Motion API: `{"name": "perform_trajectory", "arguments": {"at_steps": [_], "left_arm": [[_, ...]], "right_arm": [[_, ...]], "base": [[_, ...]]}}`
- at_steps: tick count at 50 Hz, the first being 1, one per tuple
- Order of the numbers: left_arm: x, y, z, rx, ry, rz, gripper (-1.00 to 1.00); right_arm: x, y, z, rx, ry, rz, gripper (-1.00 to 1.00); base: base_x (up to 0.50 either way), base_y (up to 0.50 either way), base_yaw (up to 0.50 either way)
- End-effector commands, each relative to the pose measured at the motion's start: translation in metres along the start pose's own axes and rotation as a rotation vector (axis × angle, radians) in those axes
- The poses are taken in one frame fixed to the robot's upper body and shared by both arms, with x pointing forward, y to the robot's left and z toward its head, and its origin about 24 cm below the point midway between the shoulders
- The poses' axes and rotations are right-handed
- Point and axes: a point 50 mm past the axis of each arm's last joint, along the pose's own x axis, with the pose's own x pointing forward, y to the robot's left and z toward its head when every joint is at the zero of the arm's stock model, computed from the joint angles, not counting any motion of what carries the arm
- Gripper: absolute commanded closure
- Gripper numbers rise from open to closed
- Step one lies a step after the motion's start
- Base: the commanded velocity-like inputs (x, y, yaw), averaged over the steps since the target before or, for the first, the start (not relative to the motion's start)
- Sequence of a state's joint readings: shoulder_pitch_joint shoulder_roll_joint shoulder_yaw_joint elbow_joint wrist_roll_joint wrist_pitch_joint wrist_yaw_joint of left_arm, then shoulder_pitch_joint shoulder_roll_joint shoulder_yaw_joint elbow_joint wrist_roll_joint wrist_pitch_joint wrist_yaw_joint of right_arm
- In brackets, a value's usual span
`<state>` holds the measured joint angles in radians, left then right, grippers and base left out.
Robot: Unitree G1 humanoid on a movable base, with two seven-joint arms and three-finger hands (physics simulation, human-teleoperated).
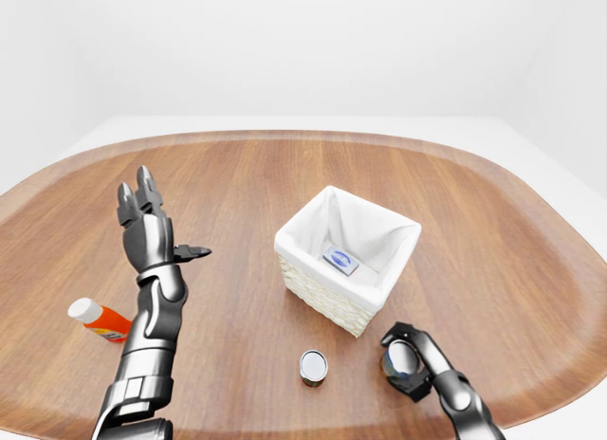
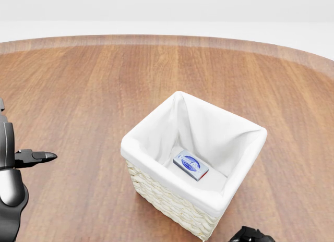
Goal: Pick up the alphabet soup and the cream cheese box, and put them in the basket.
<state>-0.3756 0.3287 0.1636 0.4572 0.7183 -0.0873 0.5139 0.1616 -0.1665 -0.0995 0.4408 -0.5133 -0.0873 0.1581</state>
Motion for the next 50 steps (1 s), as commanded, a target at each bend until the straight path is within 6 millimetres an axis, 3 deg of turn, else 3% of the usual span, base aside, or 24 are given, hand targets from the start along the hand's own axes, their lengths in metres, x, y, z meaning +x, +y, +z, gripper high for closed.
{"name": "perform_trajectory", "arguments": {"at_steps": [1,6,20,50], "left_arm": [[0.000,-0.002,-0.002,0.009,0.006,-0.004,-1.00],[-0.001,-0.002,-0.001,0.008,0.000,-0.010,-1.00],[-0.002,-0.001,-0.001,0.021,-0.005,-0.001,-1.00],[-0.003,-0.002,-0.001,0.042,-0.015,-0.007,-1.00]], "right_arm": [[0.002,0.005,-0.007,-0.009,0.035,0.013,1.00],[0.001,0.003,-0.008,0.012,0.035,0.012,1.00],[-0.006,-0.037,0.002,0.071,-0.028,-0.211,1.00],[-0.021,-0.090,0.027,0.205,-0.166,-0.534,1.00]], "base": [[0.00,0.00,0.00],[0.00,0.00,0.00],[0.00,0.00,0.00],[0.00,0.00,0.00]]}}
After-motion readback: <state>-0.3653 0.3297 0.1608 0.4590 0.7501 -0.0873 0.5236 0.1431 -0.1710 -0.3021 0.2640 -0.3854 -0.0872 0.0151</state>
